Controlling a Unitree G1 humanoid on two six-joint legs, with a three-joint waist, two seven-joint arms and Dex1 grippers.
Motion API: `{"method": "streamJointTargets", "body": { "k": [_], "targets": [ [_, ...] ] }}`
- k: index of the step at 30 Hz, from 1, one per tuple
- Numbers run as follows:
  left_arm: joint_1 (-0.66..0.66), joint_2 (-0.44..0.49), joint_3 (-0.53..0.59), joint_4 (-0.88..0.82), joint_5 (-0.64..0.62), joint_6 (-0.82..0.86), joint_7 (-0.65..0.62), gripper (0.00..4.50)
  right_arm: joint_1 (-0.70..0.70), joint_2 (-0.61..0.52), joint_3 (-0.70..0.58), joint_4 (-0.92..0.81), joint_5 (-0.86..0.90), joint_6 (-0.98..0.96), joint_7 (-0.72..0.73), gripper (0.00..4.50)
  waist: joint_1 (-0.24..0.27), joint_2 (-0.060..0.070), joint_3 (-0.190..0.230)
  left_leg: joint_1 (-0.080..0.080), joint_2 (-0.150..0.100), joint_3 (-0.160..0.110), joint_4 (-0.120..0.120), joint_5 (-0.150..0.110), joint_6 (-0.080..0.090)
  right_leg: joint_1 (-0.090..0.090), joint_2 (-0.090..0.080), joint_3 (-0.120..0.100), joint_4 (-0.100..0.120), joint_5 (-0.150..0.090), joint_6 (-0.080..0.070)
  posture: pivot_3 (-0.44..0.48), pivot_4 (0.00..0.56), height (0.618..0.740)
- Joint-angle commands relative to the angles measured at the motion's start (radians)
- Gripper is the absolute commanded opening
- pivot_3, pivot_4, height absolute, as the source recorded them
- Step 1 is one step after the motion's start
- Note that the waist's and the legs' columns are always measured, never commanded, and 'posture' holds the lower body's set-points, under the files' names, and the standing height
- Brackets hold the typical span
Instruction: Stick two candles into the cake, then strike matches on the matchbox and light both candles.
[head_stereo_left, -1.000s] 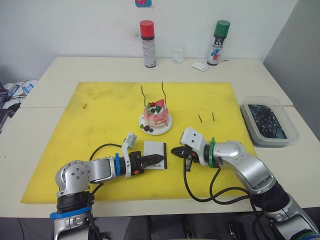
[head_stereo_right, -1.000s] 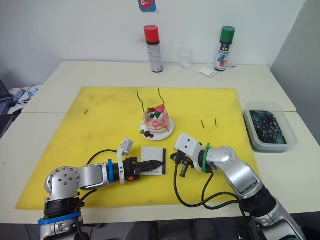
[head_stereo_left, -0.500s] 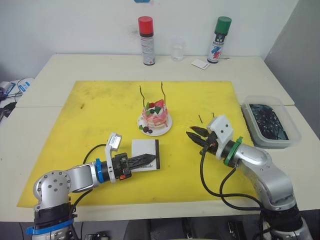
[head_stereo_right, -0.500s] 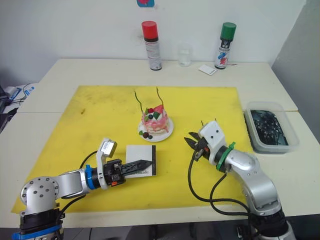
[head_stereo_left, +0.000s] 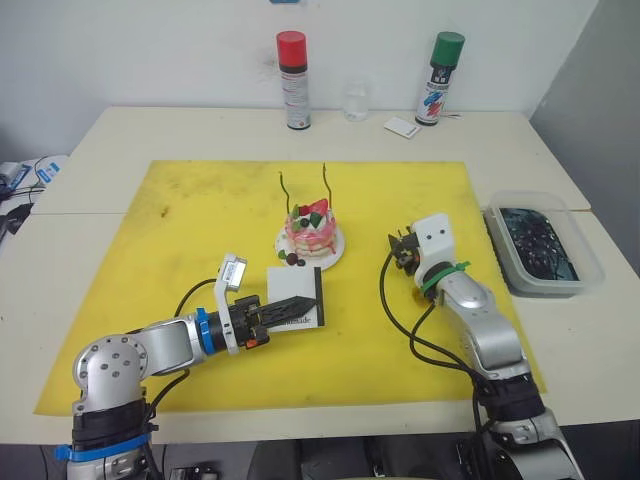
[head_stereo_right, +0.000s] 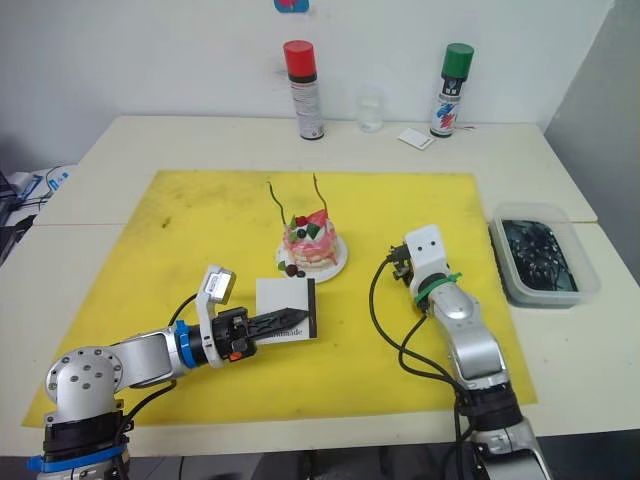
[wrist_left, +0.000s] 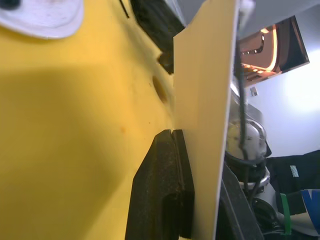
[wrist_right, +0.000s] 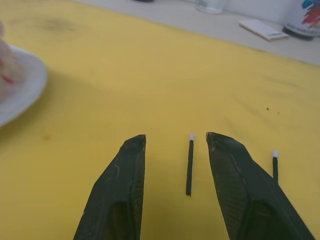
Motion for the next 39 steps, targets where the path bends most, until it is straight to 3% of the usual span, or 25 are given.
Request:
{"method": "streamJointTargets", "body": {
  "k": [1,16,19,23,28,34,39],
  "targets": [
    [0.001,0.008,-0.003,-0.033,-0.049,-0.020,0.012,0.00,-0.032,0.005,-0.032,0.041,-0.003,-0.068,-0.022,1.96,0.000,0.000,0.000,0.000,0.000,0.000,0.000,0.000,0.000,0.000,0.000,0.000,0.000,0.000,0.000,0.000,0.150,0.740],
    [0.023,0.037,-0.032,-0.037,-0.098,-0.056,0.044,0.00,-0.108,0.076,-0.086,0.171,0.013,0.012,-0.082,1.96,-0.001,0.000,0.000,0.000,0.000,0.000,0.001,0.000,0.000,0.000,0.000,0.000,0.001,0.001,0.000,0.000,0.150,0.740],
    [0.027,0.043,-0.038,-0.038,-0.105,-0.061,0.047,0.00,-0.107,0.076,-0.080,0.176,0.010,0.037,-0.082,1.41,-0.001,0.000,0.000,0.000,0.000,0.000,0.001,0.000,0.000,0.000,0.000,0.000,0.001,0.001,0.000,0.000,0.150,0.740],
    [0.039,0.055,-0.044,-0.043,-0.111,-0.068,0.046,0.00,-0.103,0.080,-0.071,0.161,0.009,0.058,-0.077,0.01,-0.001,0.000,0.000,0.000,0.000,0.000,0.001,0.000,0.000,0.001,0.000,-0.001,0.001,0.001,0.000,0.000,0.150,0.740],
    [0.048,0.066,-0.056,-0.047,-0.117,-0.080,0.048,0.00,-0.100,0.093,-0.074,0.135,0.018,0.057,-0.076,0.01,-0.001,0.000,0.000,0.000,0.000,-0.001,0.001,0.000,0.000,0.001,0.000,-0.001,0.001,0.001,0.000,0.000,0.150,0.740],
    [0.054,0.075,-0.063,-0.049,-0.124,-0.091,0.053,0.00,-0.045,0.062,-0.045,-0.090,0.092,0.111,0.044,0.01,0.000,0.000,0.000,0.000,0.000,-0.001,0.001,0.000,0.000,0.000,0.000,-0.001,0.001,0.000,0.000,0.000,0.150,0.740],
    [0.060,0.093,-0.075,-0.047,-0.127,-0.096,0.041,0.00,0.073,-0.079,0.040,-0.352,0.164,0.181,0.237,0.01,0.003,0.000,0.000,0.000,0.000,-0.001,0.000,0.000,0.000,0.000,0.000,-0.001,0.001,0.000,0.000,0.000,0.150,0.740]
  ]
}}
